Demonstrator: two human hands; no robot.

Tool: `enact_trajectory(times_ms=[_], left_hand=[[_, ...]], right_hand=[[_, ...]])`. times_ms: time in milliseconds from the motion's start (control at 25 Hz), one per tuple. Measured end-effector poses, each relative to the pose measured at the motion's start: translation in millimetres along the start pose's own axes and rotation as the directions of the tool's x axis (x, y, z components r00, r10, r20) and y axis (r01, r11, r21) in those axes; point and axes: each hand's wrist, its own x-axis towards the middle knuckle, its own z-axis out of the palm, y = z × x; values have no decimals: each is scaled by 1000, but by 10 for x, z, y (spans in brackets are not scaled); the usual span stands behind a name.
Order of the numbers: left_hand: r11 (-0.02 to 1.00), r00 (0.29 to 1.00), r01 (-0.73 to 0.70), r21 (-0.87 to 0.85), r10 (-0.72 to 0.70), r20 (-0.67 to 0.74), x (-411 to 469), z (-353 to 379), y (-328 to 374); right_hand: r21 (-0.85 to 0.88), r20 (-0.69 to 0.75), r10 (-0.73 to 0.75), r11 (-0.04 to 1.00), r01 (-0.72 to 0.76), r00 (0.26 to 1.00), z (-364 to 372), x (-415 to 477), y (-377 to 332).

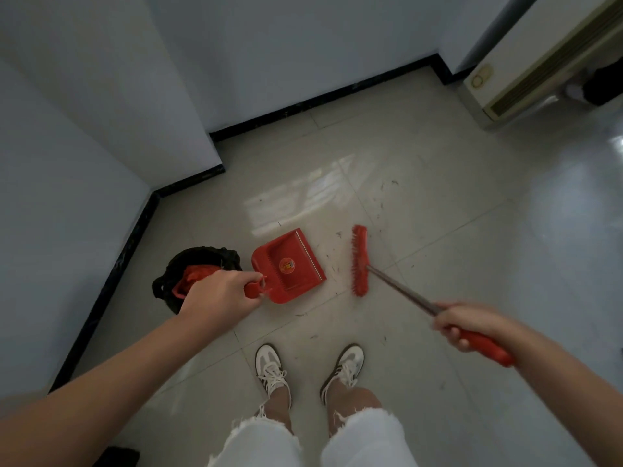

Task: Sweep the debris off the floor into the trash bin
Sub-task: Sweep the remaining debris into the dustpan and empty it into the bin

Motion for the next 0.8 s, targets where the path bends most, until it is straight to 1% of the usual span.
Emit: enact_trajectory(times_ms=[80, 160, 280, 360, 440, 560, 640, 800], left_hand=[[1000, 999, 20, 13, -20, 39, -93, -8, 78], [998, 996, 55, 8, -55, 66, -121, -8, 197], [982, 980, 188, -15, -187, 69, -152, 3, 408], [955, 952, 297, -24, -294, 89, -272, 53, 535], [917, 916, 394, -58, -388, 100, -406, 145, 670], [884, 884, 464, -59, -457, 100, -570, 262, 859], [872, 872, 486, -49, -481, 89, -651, 342, 939], [844, 848, 530, -78, -526, 65, -856, 487, 874]], right_hand=[[-64, -57, -23, 998, 20, 998, -366, 174, -78], [-195, -90, -66, 980, 48, 994, -603, 517, -293], [-479, -151, -149, 876, 59, 977, -854, 1124, -676], [-600, -154, -197, 798, 67, 968, -970, 1440, -837], [-676, -153, -212, 735, 54, 965, -1039, 1698, -914], [-776, -84, -227, 625, 79, 970, -939, 1840, -888], [-820, -24, -213, 563, 102, 977, -861, 1789, -721], [-819, 81, -186, 547, 171, 979, -638, 1501, -70]])
